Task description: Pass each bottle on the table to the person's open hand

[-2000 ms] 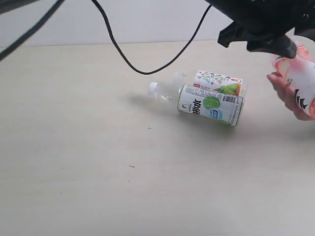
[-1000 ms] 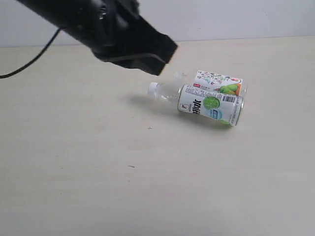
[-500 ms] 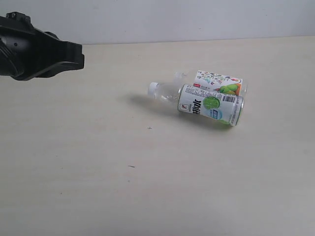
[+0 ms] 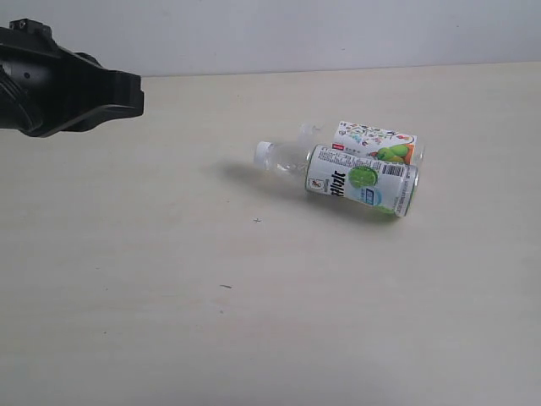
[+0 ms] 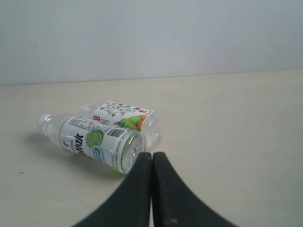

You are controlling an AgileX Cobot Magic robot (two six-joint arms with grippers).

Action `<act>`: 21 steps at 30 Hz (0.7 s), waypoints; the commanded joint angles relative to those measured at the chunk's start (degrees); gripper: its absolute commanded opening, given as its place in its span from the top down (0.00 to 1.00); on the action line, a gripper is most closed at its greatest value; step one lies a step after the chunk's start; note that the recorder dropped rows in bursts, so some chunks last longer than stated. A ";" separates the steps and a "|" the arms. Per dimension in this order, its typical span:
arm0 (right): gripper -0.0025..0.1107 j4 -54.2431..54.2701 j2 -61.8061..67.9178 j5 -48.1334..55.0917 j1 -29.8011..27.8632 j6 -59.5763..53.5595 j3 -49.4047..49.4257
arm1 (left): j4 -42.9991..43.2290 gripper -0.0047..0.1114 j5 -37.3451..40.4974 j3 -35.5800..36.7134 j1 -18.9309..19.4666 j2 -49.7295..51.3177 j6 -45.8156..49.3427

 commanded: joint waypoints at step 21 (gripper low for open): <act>0.98 -0.03 -0.34 -0.65 -0.12 -0.11 0.29 | 1.05 0.95 -2.21 0.13 0.13 -0.47 0.13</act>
